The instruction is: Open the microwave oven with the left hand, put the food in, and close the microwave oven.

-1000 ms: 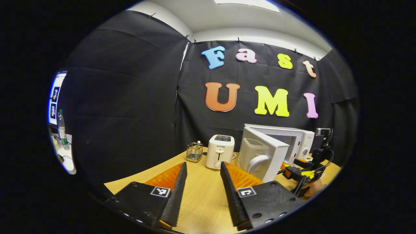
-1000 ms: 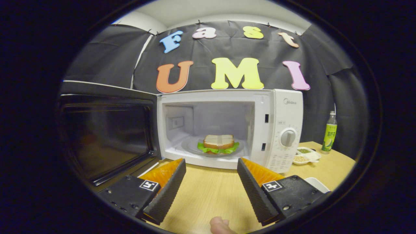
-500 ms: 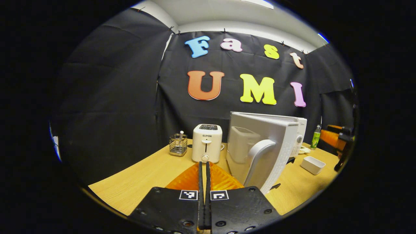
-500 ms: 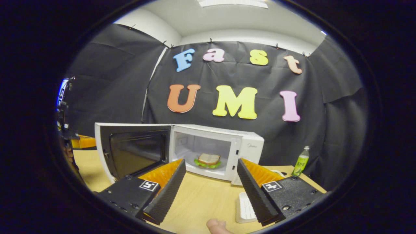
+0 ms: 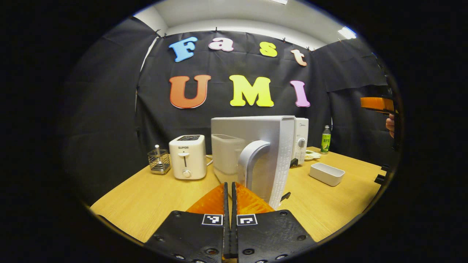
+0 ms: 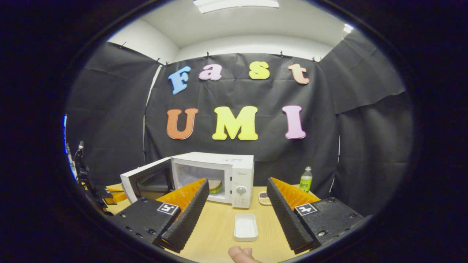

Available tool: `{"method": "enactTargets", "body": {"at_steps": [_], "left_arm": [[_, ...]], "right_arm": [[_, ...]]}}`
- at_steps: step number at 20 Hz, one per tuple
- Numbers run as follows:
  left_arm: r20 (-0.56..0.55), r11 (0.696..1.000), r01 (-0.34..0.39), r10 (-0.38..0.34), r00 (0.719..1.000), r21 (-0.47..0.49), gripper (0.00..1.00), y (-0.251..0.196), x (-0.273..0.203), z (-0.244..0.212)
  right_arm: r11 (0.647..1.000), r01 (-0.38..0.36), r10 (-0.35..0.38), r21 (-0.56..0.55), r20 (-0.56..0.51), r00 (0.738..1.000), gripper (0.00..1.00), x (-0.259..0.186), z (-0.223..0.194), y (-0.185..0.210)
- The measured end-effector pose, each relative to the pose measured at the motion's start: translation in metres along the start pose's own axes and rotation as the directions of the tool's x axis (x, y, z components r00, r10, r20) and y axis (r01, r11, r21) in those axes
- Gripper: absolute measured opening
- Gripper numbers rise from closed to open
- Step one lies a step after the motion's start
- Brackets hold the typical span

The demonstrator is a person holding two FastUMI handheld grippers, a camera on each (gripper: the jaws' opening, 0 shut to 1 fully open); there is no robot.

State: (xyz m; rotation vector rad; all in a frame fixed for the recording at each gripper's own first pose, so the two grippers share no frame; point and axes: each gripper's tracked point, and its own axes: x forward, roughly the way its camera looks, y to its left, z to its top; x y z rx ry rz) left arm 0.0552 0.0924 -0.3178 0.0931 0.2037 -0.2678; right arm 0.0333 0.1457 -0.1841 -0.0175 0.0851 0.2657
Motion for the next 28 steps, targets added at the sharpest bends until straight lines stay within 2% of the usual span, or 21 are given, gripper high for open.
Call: {"method": "enactTargets", "body": {"at_steps": [1,3,7,8,9,10,11,13,14,15,16,18,19,20,21,23,24,25,26,27,28], "left_arm": [[-0.01,1.0,0.019,-0.018,1.0,0.008,0.0,-0.012,0.008,-0.003],[-0.035,0.999,0.04,-0.04,0.999,0.012,0.0,-0.03,0.023,-0.008],[-0.038,0.992,0.124,-0.125,0.991,-0.028,0.0,-0.071,0.06,-0.007],[-0.047,0.99,0.141,-0.142,0.989,-0.028,0.0,-0.079,0.068,-0.009],[-0.047,0.988,0.155,-0.155,0.987,-0.015,0.0,-0.087,0.077,-0.008],[-0.036,0.987,0.161,-0.161,0.986,0.001,0.0,-0.091,0.084,-0.004],[-0.031,0.984,0.179,-0.179,0.983,0.01,0.0,-0.099,0.093,-0.001],[-0.016,0.98,0.199,-0.198,0.98,0.024,0.0,-0.113,0.11,0.005],[-0.014,0.98,0.198,-0.198,0.98,0.03,0.0,-0.117,0.119,0.009],[-0.01,0.981,0.193,-0.193,0.981,0.036,0.0,-0.12,0.127,0.012],[-0.007,0.981,0.19,-0.19,0.982,0.038,0.0,-0.125,0.137,0.015],[-0.007,0.979,0.199,-0.199,0.98,0.036,0.0,-0.137,0.154,0.019],[-0.005,0.979,0.199,-0.199,0.98,0.037,0.0,-0.141,0.162,0.022],[-0.005,0.98,0.195,-0.195,0.981,0.04,0.0,-0.145,0.172,0.023],[-0.003,0.981,0.187,-0.187,0.982,0.041,0.0,-0.148,0.181,0.025],[-0.001,0.985,0.17,-0.17,0.985,0.032,0.0,-0.153,0.199,0.027],[0.003,0.987,0.157,-0.158,0.987,0.034,0.0,-0.155,0.209,0.028],[0.006,0.989,0.141,-0.141,0.99,0.042,0.0,-0.156,0.22,0.028],[0.009,0.991,0.128,-0.128,0.992,0.043,0.0,-0.157,0.229,0.028],[0.013,0.993,0.112,-0.113,0.994,0.04,0.09,-0.155,0.238,0.029],[0.016,0.995,0.098,-0.098,0.995,0.032,0.0,-0.155,0.246,0.03]], "right_arm": [[1.0,0.012,-0.012,0.01,-0.004,1.0,1.0,0.0,-0.001,-0.009],[0.999,0.027,-0.026,0.027,-0.006,1.0,0.96,-0.001,-0.003,-0.026],[0.996,0.078,-0.077,0.05,-0.006,0.997,0.96,0.0,-0.011,-0.061],[0.994,0.088,-0.088,0.059,-0.005,0.996,1.0,0.001,-0.013,-0.068],[0.993,0.096,-0.096,0.067,-0.004,0.995,0.96,0.002,-0.014,-0.075],[0.993,0.094,-0.095,0.071,-0.001,0.996,1.0,0.002,-0.015,-0.078],[0.993,0.093,-0.093,0.068,-0.002,0.996,0.96,0.004,-0.017,-0.08],[0.994,0.097,-0.096,0.053,-0.009,0.995,1.0,0.007,-0.021,-0.089],[0.994,0.093,-0.093,0.05,-0.007,0.996,0.95,0.008,-0.021,-0.092],[0.995,0.087,-0.087,0.052,-0.006,0.996,0.95,0.01,-0.022,-0.095],[0.995,0.084,-0.084,0.056,-0.006,0.996,1.0,0.012,-0.024,-0.098],[0.995,0.078,-0.078,0.061,-0.013,0.997,1.0,0.017,-0.03,-0.103],[0.995,0.074,-0.074,0.065,-0.014,0.997,0.95,0.017,-0.032,-0.107],[0.995,0.075,-0.074,0.071,-0.015,0.997,0.95,0.019,-0.034,-0.111],[0.994,0.076,-0.075,0.077,-0.014,0.997,1.0,0.02,-0.036,-0.116],[0.994,0.069,-0.069,0.089,-0.011,0.998,1.0,0.022,-0.039,-0.121],[0.993,0.065,-0.064,0.099,-0.005,0.998,0.95,0.024,-0.04,-0.124],[0.992,0.065,-0.065,0.105,-0.008,0.998,0.95,0.026,-0.043,-0.128],[0.992,0.066,-0.064,0.109,-0.019,0.998,1.0,0.029,-0.048,-0.131],[0.992,0.064,-0.061,0.109,-0.031,0.998,0.95,0.031,-0.052,-0.133],[0.992,0.061,-0.057,0.11,-0.041,0.998,0.95,0.031,-0.057,-0.135]]}}
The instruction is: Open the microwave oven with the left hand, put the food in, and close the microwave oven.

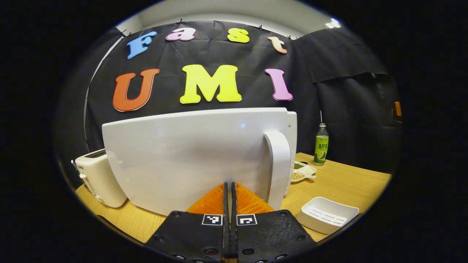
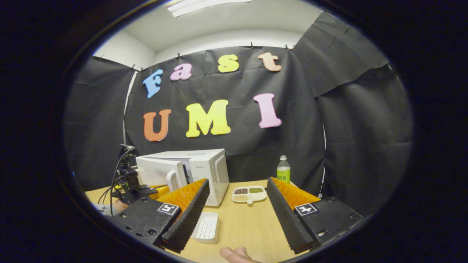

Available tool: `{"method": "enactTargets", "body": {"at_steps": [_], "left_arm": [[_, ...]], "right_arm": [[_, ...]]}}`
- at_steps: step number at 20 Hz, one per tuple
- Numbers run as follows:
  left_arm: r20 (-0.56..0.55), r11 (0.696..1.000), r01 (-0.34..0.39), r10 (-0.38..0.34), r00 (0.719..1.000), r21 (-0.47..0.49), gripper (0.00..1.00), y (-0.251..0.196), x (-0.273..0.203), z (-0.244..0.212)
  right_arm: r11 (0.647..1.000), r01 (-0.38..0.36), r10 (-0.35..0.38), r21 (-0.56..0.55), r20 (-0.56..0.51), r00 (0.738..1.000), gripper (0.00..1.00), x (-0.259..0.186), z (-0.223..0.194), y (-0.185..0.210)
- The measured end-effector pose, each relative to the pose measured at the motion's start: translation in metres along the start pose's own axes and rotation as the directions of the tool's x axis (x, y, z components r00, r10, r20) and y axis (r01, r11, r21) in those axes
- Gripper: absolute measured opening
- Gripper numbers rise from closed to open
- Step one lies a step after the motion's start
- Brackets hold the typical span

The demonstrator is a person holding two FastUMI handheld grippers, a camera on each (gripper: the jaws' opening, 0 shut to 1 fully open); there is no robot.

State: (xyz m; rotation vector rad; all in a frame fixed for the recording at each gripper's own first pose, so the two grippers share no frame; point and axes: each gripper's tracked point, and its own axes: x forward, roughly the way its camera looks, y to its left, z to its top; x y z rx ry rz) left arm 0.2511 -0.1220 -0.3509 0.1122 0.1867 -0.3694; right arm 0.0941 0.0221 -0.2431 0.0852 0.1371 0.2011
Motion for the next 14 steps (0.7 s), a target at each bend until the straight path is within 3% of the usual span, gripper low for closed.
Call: {"method": "enactTargets", "body": {"at_steps": [3,4,6,7,8,9,13,14], "left_arm": [[0.018,0.999,-0.035,0.035,0.999,0.008,0.0,0.002,0.026,-0.002],[0.0,0.997,-0.076,0.076,0.997,0.017,0.0,0.008,0.035,-0.006],[-0.016,0.994,-0.107,0.107,0.994,-0.006,0.0,0.012,0.037,-0.016],[0.015,0.993,-0.115,0.115,0.993,-0.01,0.0,0.01,0.038,-0.006],[-0.017,0.994,-0.111,0.111,0.994,-0.012,0.0,0.009,0.041,-0.011],[0.001,0.994,-0.105,0.105,0.994,-0.02,0.0,0.01,0.041,-0.006],[-0.073,0.989,-0.11,0.102,0.992,-0.102,0.0,0.012,0.032,-0.018],[-0.092,0.986,-0.117,0.106,0.99,-0.122,0.0,0.011,0.025,-0.02]], "right_arm": [[1.0,0.001,-0.001,0.003,-0.003,1.0,0.95,0.0,-0.008,-0.009],[1.0,-0.002,0.002,0.007,-0.009,1.0,1.0,0.001,-0.012,-0.009],[1.0,-0.013,0.013,0.012,-0.035,0.999,0.91,0.0,-0.019,-0.005],[1.0,-0.013,0.013,0.009,-0.043,0.999,0.98,-0.004,-0.02,-0.005],[1.0,-0.007,0.007,0.006,-0.046,0.999,0.98,-0.005,-0.019,-0.006],[1.0,-0.002,0.003,0.004,-0.05,0.999,0.91,-0.006,-0.019,-0.006],[1.0,0.017,-0.018,-0.016,-0.074,0.997,0.91,-0.015,-0.019,-0.004],[1.0,0.022,-0.024,-0.022,-0.082,0.996,0.98,-0.017,-0.018,-0.002]]}}
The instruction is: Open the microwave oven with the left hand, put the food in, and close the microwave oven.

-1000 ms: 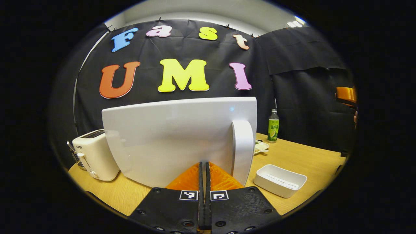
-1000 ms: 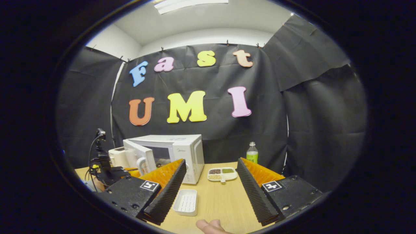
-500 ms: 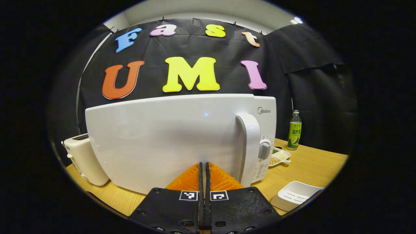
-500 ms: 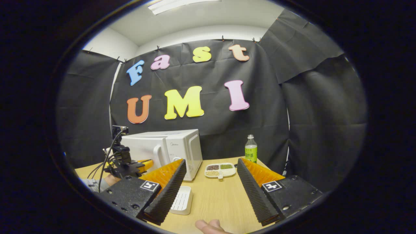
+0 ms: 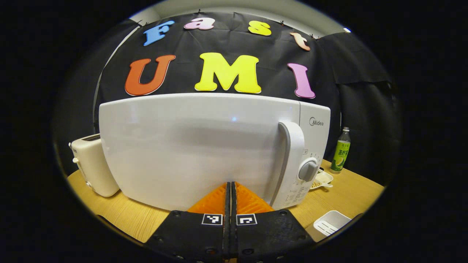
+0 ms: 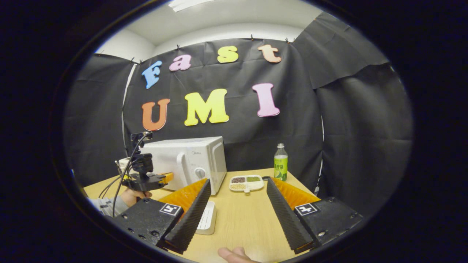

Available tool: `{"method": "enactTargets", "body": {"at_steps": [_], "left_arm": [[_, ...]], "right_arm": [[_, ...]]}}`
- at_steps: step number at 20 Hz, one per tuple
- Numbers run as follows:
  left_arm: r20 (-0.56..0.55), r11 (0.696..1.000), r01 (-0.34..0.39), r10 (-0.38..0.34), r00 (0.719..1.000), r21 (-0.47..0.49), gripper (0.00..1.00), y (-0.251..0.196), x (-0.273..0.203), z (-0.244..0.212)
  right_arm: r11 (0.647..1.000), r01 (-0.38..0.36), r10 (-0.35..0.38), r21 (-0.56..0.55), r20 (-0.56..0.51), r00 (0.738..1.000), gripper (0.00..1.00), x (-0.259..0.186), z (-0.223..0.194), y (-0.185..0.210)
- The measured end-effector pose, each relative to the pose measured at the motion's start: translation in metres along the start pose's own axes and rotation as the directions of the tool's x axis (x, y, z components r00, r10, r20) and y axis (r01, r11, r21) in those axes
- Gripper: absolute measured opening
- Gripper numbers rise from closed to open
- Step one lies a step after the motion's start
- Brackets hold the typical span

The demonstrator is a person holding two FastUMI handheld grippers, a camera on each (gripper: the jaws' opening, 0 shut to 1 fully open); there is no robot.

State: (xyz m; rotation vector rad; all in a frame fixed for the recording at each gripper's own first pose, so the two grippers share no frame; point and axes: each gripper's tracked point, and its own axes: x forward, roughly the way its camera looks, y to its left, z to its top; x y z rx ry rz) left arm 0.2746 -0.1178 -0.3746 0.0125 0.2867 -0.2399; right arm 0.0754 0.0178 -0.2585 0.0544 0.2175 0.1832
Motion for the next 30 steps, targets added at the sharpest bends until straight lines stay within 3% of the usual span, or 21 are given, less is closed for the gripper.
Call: {"method": "enactTargets", "body": {"at_steps": [1,2,3,5,6,7,8,9,11,12,13,14,15,16,20,21,27,28,30], "left_arm": [[-0.005,1.0,0.0,0.0,1.0,-0.017,0.0,-0.002,-0.012,0.0],[-0.005,0.999,0.01,-0.01,1.0,-0.032,0.0,-0.006,-0.025,0.001],[-0.001,0.999,0.016,-0.017,1.0,-0.039,0.0,-0.01,-0.038,0.002],[-0.012,0.998,0.031,-0.032,0.999,-0.052,0.07,-0.018,-0.068,0.001],[-0.019,0.998,0.039,-0.04,0.999,-0.055,0.17,-0.023,-0.086,0.001],[-0.017,0.998,0.029,-0.03,0.999,-0.051,0.2,-0.025,-0.1,0.002],[-0.016,0.999,0.024,-0.025,1.0,-0.043,0.23,-0.027,-0.115,0.003],[-0.015,0.999,0.02,-0.02,1.0,-0.037,0.28,-0.03,-0.129,0.005],[-0.024,1.0,0.014,-0.014,1.0,-0.017,0.58,-0.034,-0.158,0.008],[-0.027,1.0,0.017,-0.017,0.999,-0.006,0.74,-0.038,-0.172,0.011],[-0.03,1.0,0.009,-0.009,1.0,0.007,0.73,-0.038,-0.186,0.016],[-0.031,1.0,0.006,-0.005,0.999,0.013,0.97,-0.039,-0.199,0.021],[-0.029,1.0,-0.001,0.002,1.0,0.02,0.89,-0.039,-0.215,0.029],[-0.021,1.0,-0.006,0.007,1.0,0.022,0.98,-0.039,-0.229,0.039],[0.044,0.999,-0.012,0.01,0.999,0.043,0.97,-0.045,-0.294,0.093],[0.056,0.998,-0.025,0.022,0.998,0.053,0.96,-0.044,-0.311,0.107],[0.203,0.982,-0.111,0.079,0.976,0.154,0.96,-0.041,-0.417,0.185],[0.212,0.98,-0.131,0.097,0.972,0.152,0.96,-0.037,-0.432,0.19],[0.246,0.975,-0.182,0.147,0.958,0.129,0.96,-0.028,-0.461,0.204]], "right_arm": [[1.0,0.008,-0.008,-0.01,-0.009,1.0,0.98,-0.002,-0.001,0.0],[1.0,0.015,-0.015,-0.018,-0.018,1.0,0.9,-0.003,-0.001,0.001],[1.0,0.018,-0.019,-0.025,-0.023,1.0,0.91,-0.006,0.0,0.005],[0.999,0.021,-0.023,-0.042,-0.032,0.999,0.91,-0.013,0.004,0.011],[0.998,0.029,-0.03,-0.047,-0.031,0.999,0.91,-0.017,0.007,0.011],[0.998,0.034,-0.035,-0.047,-0.032,0.999,0.98,-0.021,0.008,0.012],[0.998,0.036,-0.037,-0.044,-0.037,0.999,0.91,-0.025,0.009,0.015],[0.999,0.034,-0.035,-0.042,-0.044,0.998,0.91,-0.029,0.008,0.02],[0.999,0.027,-0.029,-0.038,-0.047,0.998,0.91,-0.039,0.01,0.028],[0.999,0.028,-0.029,-0.04,-0.043,0.999,0.98,-0.045,0.013,0.031],[0.999,0.031,-0.032,-0.042,-0.034,0.999,0.98,-0.051,0.018,0.034],[0.998,0.038,-0.04,-0.048,-0.026,0.999,0.91,-0.056,0.023,0.035],[0.998,0.043,-0.044,-0.054,-0.017,0.999,0.91,-0.062,0.028,0.037],[0.997,0.045,-0.046,-0.057,-0.008,0.999,0.98,-0.067,0.036,0.04],[0.998,0.045,-0.043,-0.042,0.048,0.998,0.98,-0.096,0.074,0.054],[0.998,0.042,-0.04,-0.037,0.063,0.997,0.91,-0.104,0.083,0.058],[0.999,0.005,0.001,-0.039,0.146,0.989,0.91,-0.151,0.146,0.098],[0.999,0.001,0.006,-0.047,0.156,0.988,0.98,-0.158,0.155,0.105],[0.998,-0.015,0.027,-0.069,0.172,0.985,0.98,-0.174,0.17,0.12]]}}
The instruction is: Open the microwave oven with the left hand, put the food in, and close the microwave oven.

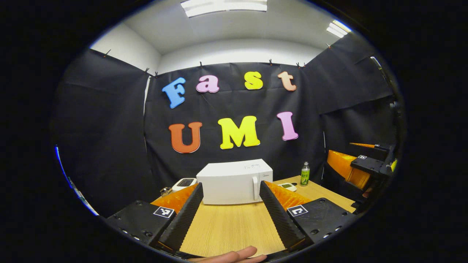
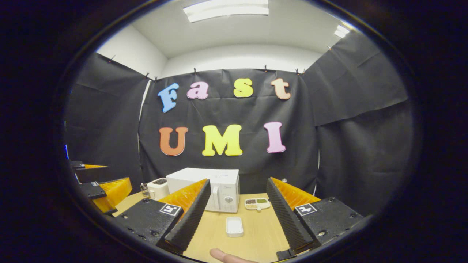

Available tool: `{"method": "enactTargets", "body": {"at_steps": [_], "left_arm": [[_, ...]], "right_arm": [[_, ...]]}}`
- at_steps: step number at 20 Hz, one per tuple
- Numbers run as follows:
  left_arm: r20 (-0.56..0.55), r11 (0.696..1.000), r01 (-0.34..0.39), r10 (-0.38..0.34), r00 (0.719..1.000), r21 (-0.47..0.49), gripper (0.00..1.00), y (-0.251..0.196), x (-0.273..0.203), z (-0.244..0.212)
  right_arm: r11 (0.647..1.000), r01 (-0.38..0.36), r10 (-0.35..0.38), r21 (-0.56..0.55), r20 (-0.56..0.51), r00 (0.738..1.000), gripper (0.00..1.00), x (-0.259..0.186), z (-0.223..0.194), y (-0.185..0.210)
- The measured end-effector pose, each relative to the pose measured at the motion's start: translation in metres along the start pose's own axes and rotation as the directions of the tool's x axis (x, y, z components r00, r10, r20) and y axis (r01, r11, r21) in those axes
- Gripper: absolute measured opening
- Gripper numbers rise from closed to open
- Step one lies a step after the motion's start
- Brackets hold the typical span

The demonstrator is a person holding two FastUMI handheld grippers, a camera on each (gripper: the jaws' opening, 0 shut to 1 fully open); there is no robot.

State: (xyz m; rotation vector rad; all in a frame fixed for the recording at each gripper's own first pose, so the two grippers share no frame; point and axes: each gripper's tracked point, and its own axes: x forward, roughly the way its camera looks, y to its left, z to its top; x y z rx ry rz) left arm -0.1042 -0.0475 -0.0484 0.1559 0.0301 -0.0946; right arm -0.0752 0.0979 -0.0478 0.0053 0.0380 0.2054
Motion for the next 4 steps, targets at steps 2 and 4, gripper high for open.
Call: {"method": "enactTargets", "body": {"at_steps": [2,4], "left_arm": [[0.011,0.998,-0.052,0.052,0.999,-0.024,0.96,0.017,-0.015,0.006],[0.014,0.998,-0.05,0.05,0.999,-0.05,0.96,0.019,-0.031,0.0]], "right_arm": [[1.0,-0.016,0.017,-0.018,0.027,0.999,0.91,-0.015,0.013,0.015],[1.0,-0.019,0.02,-0.023,0.046,0.999,0.98,-0.03,0.008,0.022]]}}
